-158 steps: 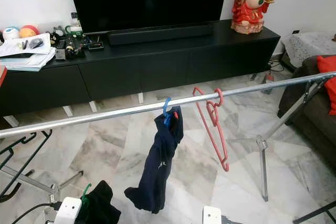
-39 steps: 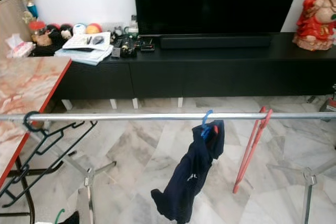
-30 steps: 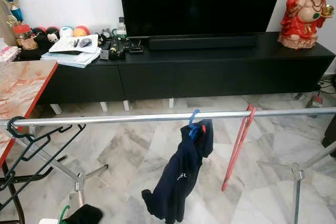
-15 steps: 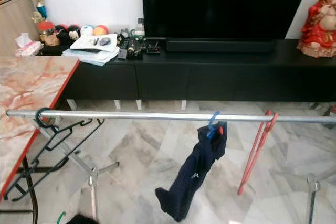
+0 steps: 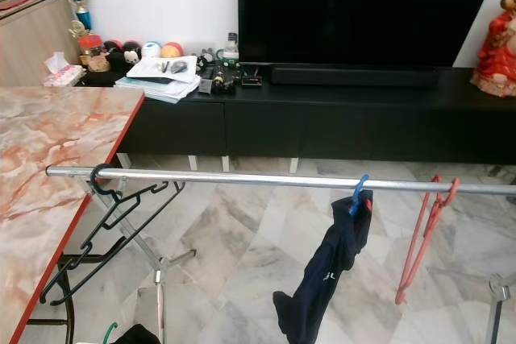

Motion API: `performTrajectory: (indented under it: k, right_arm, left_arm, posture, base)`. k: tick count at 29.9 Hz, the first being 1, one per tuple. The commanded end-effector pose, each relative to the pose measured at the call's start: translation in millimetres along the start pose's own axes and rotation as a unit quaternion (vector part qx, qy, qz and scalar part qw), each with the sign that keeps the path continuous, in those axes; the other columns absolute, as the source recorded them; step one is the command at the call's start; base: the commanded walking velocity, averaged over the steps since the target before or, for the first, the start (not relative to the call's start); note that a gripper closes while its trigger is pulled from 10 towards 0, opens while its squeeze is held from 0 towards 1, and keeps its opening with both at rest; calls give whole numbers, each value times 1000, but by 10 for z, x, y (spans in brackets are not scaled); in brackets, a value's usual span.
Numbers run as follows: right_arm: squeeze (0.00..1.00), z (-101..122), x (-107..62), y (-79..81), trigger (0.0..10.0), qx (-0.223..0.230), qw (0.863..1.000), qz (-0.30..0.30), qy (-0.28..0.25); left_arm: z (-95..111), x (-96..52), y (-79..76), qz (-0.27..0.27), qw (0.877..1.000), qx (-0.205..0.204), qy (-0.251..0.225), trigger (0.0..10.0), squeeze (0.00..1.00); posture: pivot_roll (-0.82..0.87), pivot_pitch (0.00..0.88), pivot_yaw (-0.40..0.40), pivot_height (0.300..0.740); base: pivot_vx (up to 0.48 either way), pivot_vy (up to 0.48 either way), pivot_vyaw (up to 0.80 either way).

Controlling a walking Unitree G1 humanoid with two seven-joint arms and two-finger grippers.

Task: Hang hanger

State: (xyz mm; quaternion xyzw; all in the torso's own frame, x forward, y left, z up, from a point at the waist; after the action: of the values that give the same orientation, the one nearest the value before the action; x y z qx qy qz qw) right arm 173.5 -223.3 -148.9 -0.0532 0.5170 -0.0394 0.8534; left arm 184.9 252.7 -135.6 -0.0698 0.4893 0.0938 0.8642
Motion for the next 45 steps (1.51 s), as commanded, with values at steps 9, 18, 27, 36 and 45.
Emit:
performTrajectory:
  k: [9,18,27,36,45]
  right_arm:
    - [0,-11,-1,-11,10000,5,1000,-5,1]
    - [0,85,15,58,10000,3,1000,-2,-5]
    - [0,83,16,98,10000,2,1000,0,-3]
    - [0,64,13,36,10000,2,1000,-3,0]
    - [0,57,12,52,10000,3,1000,-3,0]
  left_arm:
    - [16,-16,81,3,1000,13,0,10000,0]
    - [22,-18,87,2,1000,13,0,10000,0]
    - [28,-17,88,2,1000,12,0,10000,0]
    - [15,-19,90,1,1000,14,1,10000,0]
    - [7,-21,93,1,1000,13,1,10000,0]
  posture:
    - [26,0,46,740]
    - [28,0,45,740]
    - [28,0,46,740]
    - [28,0,44,740]
    - [30,0,42,740]
  base:
    - [0,0,0]
    - [-114,0,0]
    - [-282,0,0]
    - [-299,0,0]
    - [-303,0,0]
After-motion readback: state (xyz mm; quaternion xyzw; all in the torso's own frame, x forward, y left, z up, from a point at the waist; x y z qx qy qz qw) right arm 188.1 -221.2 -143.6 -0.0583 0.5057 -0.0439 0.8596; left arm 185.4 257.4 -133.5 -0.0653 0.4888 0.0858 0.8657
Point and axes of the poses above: a point about 5 cm out from each wrist's last joint towards the gripper, its own x axis pointing out of the wrist towards the gripper, its own z axis along the axis of the wrist's last joint, y = z × x, the point moved 6 cm from there along x, pointing out of the wrist towards the gripper, and after that the axes turned 15 degrees about -x, right-handed, at the moved point
